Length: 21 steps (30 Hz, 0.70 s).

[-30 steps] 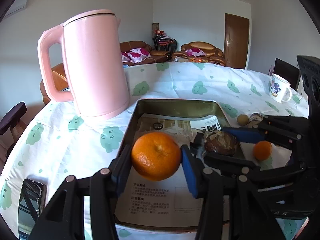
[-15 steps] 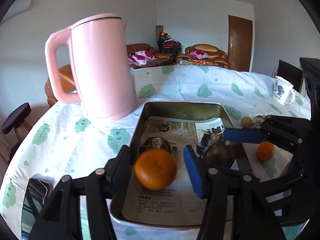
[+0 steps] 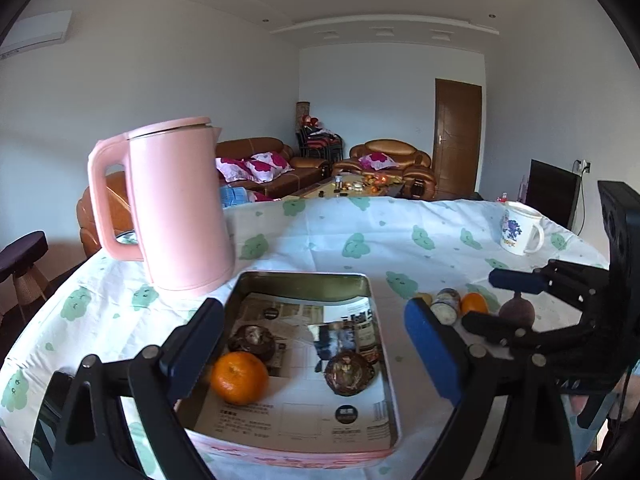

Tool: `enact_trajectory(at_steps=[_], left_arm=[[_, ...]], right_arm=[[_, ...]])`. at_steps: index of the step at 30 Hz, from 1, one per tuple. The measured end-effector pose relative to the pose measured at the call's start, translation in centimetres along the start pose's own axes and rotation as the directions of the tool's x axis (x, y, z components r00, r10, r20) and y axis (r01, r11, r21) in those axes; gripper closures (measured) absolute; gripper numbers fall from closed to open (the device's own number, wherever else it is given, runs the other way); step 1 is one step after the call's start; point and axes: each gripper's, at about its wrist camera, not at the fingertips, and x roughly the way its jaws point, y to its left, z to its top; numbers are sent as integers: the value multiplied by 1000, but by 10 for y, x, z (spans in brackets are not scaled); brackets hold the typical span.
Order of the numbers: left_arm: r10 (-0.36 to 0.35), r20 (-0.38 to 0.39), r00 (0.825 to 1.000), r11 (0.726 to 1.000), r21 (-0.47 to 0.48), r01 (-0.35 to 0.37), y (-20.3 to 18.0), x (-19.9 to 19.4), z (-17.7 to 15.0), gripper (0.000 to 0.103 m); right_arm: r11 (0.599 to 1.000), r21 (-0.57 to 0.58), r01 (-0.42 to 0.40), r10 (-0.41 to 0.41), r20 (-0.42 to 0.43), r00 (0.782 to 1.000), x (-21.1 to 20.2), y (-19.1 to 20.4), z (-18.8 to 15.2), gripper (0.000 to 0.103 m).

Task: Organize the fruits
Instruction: 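Withdraw both tools toward the remaining fruits on the table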

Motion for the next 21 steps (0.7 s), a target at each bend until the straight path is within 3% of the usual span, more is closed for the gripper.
enact_trajectory(at_steps=[7,10,15,21], left_arm=[[-71,-64,995,995,65,75,-56,25,-9,9],[-82,-103,991,989,114,94,-80,39,-12,11],[-97,-180,979,980,154,125,-104,62,-16,25],[-118,-280,953,970,174,171,-118,82,-23,37]], right_arm=[[963,212,165,-158,-50,986,-21,-77,-30,39],[951,253,179,-161,-89,983,-16,-91,-39,39],[947,275,166,-137,-121,983,-7,-96,-46,39],[948,281,151,-112,-150,982,0,-98,-48,39]])
